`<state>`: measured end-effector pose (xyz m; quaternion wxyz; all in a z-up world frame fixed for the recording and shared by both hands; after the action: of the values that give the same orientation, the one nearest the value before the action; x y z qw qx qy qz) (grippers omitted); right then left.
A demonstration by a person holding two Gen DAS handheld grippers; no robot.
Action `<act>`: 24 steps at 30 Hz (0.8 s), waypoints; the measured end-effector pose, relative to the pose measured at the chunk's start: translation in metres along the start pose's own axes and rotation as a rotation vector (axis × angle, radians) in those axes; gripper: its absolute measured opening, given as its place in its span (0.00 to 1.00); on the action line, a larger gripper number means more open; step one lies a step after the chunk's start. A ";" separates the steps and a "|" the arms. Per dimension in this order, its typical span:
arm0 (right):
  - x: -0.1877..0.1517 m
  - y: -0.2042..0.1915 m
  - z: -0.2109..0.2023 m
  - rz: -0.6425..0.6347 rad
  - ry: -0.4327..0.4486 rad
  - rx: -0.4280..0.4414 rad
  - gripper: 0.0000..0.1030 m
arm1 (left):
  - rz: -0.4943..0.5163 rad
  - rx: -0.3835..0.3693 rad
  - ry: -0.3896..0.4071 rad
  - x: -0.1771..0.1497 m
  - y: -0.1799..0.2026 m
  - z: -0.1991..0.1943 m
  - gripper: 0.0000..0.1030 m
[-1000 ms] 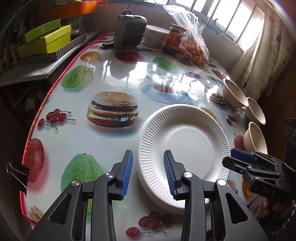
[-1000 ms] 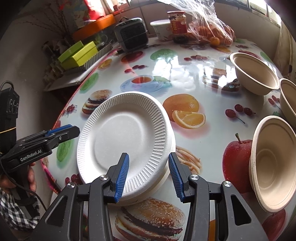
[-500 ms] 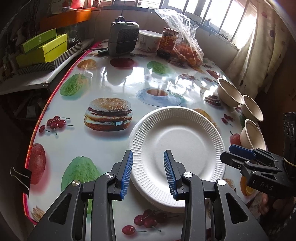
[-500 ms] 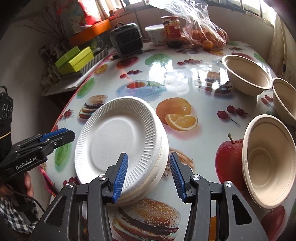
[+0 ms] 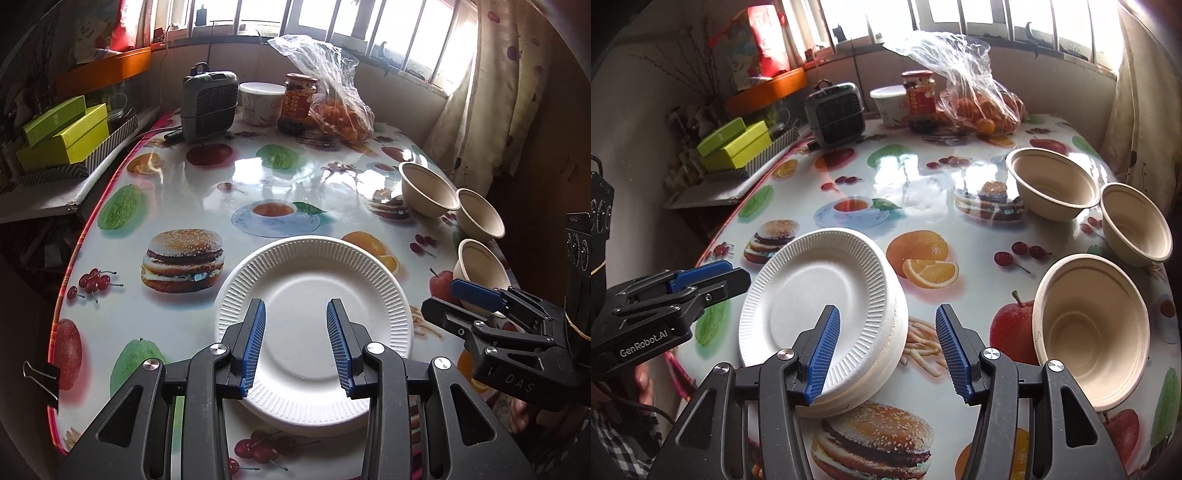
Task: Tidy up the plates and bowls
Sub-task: 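Move both tools forward toward the beige pulp bowls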
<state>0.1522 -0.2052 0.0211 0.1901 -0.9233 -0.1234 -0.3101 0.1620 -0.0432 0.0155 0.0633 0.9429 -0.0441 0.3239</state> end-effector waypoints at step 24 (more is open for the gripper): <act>-0.001 0.081 -0.069 0.120 0.163 -0.162 0.58 | 0.174 -0.112 0.004 0.025 0.107 0.018 0.35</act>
<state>0.1433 -0.3072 0.0496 0.1425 -0.9131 -0.0264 -0.3811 0.1791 -0.1528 0.0262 0.0877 0.9299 -0.1438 0.3269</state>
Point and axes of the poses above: each gripper's, at about its wrist camera, not at the fingertips, and z roughly the way its jaws point, y to its right, x to its top, the point moved 7 cm from there along z, roughly the way its jaws point, and after that the axes turned 6 degrees about x, right-handed, at the moved point
